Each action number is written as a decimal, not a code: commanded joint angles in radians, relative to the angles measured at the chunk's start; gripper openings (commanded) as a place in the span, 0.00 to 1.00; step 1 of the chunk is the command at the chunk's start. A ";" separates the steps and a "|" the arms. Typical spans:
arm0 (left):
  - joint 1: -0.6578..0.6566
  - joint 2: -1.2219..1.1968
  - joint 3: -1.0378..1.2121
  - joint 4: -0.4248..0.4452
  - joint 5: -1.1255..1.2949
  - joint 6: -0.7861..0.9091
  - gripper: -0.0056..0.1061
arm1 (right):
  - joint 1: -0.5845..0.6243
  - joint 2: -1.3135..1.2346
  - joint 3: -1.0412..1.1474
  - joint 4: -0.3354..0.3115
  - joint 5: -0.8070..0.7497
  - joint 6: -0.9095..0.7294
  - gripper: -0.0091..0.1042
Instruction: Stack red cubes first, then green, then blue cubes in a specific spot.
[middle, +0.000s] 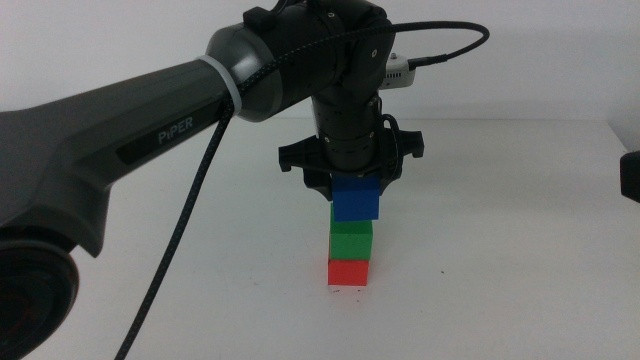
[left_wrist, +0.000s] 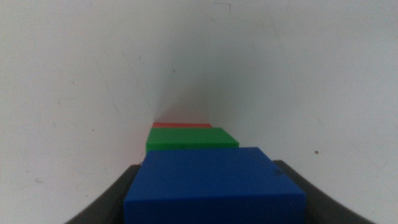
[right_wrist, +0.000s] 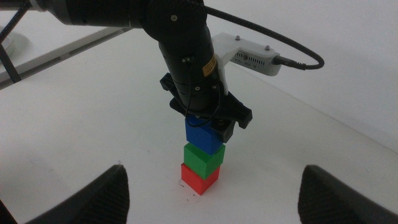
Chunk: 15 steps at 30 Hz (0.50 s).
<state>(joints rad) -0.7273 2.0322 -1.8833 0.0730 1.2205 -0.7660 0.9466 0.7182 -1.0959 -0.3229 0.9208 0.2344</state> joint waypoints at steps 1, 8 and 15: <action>-0.003 -0.002 -0.012 0.020 0.001 0.001 0.03 | 0.003 -0.005 0.004 -0.007 -0.004 -0.008 0.80; -0.003 0.026 -0.012 0.027 0.001 0.028 0.03 | 0.003 -0.005 0.004 -0.007 -0.004 -0.008 0.80; -0.003 0.042 -0.012 0.013 0.001 0.031 0.03 | 0.003 -0.005 0.004 -0.007 -0.004 -0.008 0.80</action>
<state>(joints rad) -0.7273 2.0790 -1.8848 0.0938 1.2228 -0.7352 0.9466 0.7182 -1.0959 -0.3229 0.9208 0.2344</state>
